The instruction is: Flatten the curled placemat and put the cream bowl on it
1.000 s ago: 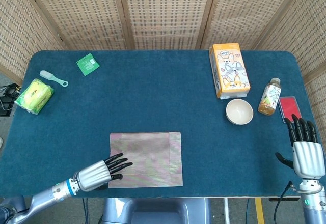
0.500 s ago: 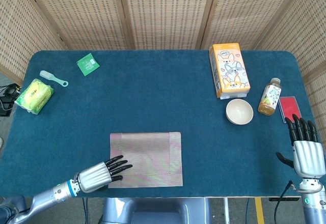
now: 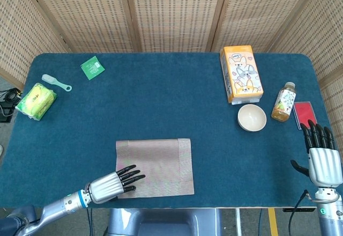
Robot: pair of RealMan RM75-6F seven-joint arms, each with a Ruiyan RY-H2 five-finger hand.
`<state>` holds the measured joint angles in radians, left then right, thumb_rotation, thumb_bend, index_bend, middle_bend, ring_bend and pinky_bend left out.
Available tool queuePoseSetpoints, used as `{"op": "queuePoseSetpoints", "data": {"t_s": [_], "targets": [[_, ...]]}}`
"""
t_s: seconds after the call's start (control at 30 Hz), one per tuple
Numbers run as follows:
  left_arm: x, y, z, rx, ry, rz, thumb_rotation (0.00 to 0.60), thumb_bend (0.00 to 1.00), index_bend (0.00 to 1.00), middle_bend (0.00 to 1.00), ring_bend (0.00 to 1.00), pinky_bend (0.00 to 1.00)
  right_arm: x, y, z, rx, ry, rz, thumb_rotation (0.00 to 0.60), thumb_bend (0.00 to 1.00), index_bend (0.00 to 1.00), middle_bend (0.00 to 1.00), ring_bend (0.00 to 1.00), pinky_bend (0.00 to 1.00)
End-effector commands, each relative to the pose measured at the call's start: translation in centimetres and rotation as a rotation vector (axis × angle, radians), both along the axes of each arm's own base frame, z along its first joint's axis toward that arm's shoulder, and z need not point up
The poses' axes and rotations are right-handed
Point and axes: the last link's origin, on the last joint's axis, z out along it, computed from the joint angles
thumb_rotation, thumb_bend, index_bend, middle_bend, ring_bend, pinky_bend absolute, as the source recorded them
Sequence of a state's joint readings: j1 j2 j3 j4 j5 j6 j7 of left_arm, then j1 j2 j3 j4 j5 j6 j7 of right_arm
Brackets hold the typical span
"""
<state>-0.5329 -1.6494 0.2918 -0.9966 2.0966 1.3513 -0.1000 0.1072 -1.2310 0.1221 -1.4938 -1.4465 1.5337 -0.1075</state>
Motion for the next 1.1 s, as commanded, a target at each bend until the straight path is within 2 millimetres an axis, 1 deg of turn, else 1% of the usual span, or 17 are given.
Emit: {"op": "queuePoseSetpoints", "data": {"t_s": [0.03, 0.13, 0.2, 0.27, 0.37, 0.53, 0.73, 0.83, 0.9, 0.97, 1.1], "targets": [[0.1, 0.1, 0.0, -0.002, 0.004, 0.002, 0.600, 0.00, 0.33, 0.00, 0.00, 0.00, 0.0, 0.0, 0.0, 0.000, -0.001, 0.000, 0.600, 0.00, 0.00, 0.00, 0.00, 0.00], [0.2, 0.2, -0.1, -0.007, 0.005, 0.008, 0.600, 0.02, 0.33, 0.00, 0.00, 0.00, 0.0, 0.0, 0.1, -0.001, 0.000, 0.001, 0.600, 0.00, 0.00, 0.00, 0.00, 0.00], [0.3, 0.2, -0.2, -0.011, 0.004, 0.012, 0.600, 0.07, 0.32, 0.00, 0.00, 0.00, 0.0, 0.0, 0.1, -0.002, -0.003, 0.002, 0.600, 0.00, 0.00, 0.00, 0.00, 0.00], [0.4, 0.3, -0.3, -0.012, 0.001, 0.015, 0.600, 0.15, 0.32, 0.00, 0.00, 0.00, 0.1, 0.0, 0.1, -0.002, -0.003, 0.002, 0.600, 0.00, 0.00, 0.00, 0.00, 0.00], [0.6, 0.4, -0.2, -0.011, -0.009, 0.021, 0.600, 0.24, 0.32, 0.00, 0.00, 0.00, 0.1, 0.0, 0.1, -0.001, -0.005, 0.004, 0.600, 0.00, 0.00, 0.00, 0.00, 0.00], [1.0, 0.6, -0.4, -0.018, -0.014, 0.040, 0.600, 0.28, 0.32, 0.00, 0.00, 0.00, 0.1, 0.1, 0.2, 0.000, -0.007, 0.005, 0.600, 0.00, 0.00, 0.00, 0.00, 0.00], [1.4, 0.9, -0.7, -0.024, -0.025, 0.059, 0.600, 0.30, 0.33, 0.00, 0.00, 0.00, 0.2, 0.1, 0.2, 0.003, -0.009, 0.006, 0.600, 0.00, 0.00, 0.00, 0.00, 0.00], [1.7, 1.0, -0.8, -0.022, -0.042, 0.075, 0.600, 0.39, 0.37, 0.00, 0.00, 0.00, 0.2, 0.1, 0.2, 0.003, -0.008, 0.008, 0.600, 0.00, 0.00, 0.00, 0.00, 0.00], [2.2, 1.1, -1.0, -0.028, -0.075, 0.110, 0.600, 0.46, 0.41, 0.00, 0.00, 0.00, 0.2, 0.2, 0.2, 0.005, -0.011, 0.009, 0.600, 0.00, 0.00, 0.00, 0.00, 0.00], [2.8, 1.4, -1.1, -0.026, -0.101, 0.132, 0.600, 0.51, 0.49, 0.00, 0.00, 0.00, 0.3, 0.2, 0.2, 0.006, -0.011, 0.012, 0.600, 0.00, 0.00, 0.00, 0.00, 0.00], [3.7, 2.1, -1.0, -0.007, -0.146, 0.162, 0.600, 0.53, 0.59, 0.00, 0.00, 0.00, 0.4, 0.2, 0.1, 0.008, -0.013, 0.014, 0.600, 0.00, 0.00, 0.00, 0.00, 0.00]]}}
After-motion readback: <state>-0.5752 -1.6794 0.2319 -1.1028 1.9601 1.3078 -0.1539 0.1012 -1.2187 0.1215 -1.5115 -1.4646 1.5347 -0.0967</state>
